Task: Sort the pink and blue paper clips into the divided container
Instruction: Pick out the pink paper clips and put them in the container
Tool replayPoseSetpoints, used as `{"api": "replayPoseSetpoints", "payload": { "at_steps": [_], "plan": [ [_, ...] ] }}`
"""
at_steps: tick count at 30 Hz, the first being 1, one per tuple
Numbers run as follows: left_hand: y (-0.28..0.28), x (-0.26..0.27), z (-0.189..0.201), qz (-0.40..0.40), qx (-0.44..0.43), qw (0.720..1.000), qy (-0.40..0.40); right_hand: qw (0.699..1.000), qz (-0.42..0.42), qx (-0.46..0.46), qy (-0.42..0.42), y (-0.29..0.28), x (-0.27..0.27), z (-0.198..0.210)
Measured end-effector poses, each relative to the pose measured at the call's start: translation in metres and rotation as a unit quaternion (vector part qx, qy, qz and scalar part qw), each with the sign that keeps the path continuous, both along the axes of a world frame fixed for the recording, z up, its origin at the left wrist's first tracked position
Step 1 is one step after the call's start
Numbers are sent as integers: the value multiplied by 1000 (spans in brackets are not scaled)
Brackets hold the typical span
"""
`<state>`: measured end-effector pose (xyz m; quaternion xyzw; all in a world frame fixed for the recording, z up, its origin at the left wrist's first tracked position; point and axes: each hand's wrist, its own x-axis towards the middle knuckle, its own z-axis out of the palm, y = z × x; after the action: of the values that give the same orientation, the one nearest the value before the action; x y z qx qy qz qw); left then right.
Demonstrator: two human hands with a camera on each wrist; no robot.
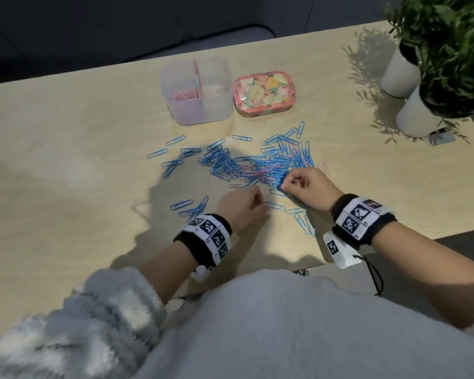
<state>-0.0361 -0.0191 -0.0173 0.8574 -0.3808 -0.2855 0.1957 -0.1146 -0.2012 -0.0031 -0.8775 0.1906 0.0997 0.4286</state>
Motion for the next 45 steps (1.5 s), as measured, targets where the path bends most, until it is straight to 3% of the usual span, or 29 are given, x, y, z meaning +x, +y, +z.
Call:
{"api": "replayPoseSetpoints", "payload": {
  "at_steps": [2,4,7,9,12,15,20,22,25,27,29,30,33,35,38,40,43,45],
  "plan": [
    [-2,-5,-2,-8,-7,999,-40,989,71,-126,32,8,2,1],
    [-3,-6,-2,-15,-3,998,-56,974,74,-211,34,12,1,5],
    [5,-4,-1,-51,17,998,-44,978,40,-203,28,7,-3,7],
    [15,-3,3,-63,16,998,-26,980,72,-180,38,7,-2,4],
    [34,3,12,18,-23,999,38,971,144,-184,45,19,3,1],
    [48,20,14,138,-70,983,103,974,154,-163,17,36,17,1],
    [46,43,19,313,-169,903,242,971,91,-221,-26,48,51,6],
    [42,47,22,336,-177,888,260,962,105,-252,1,44,59,5],
    [36,50,22,318,-178,898,247,962,107,-252,12,33,60,4],
    [33,50,18,274,-172,927,190,978,63,-198,-6,24,59,3],
    [31,50,14,227,-140,955,133,998,-31,-37,-42,14,58,4],
    [31,50,11,204,-120,965,111,993,-92,54,-54,10,56,6],
    [30,48,7,150,-62,985,52,934,-213,286,-18,0,51,17],
    [28,47,7,116,-32,993,1,891,-246,383,7,-7,49,24],
    [24,48,9,65,-4,996,-65,853,-281,439,6,-15,46,26],
    [22,49,8,41,5,996,-75,845,-285,453,-10,-21,44,23],
    [23,49,8,15,26,997,-78,859,-291,422,3,-22,43,19],
    [24,47,5,-3,48,994,-102,883,-309,353,11,-19,45,15]
  ]
}}
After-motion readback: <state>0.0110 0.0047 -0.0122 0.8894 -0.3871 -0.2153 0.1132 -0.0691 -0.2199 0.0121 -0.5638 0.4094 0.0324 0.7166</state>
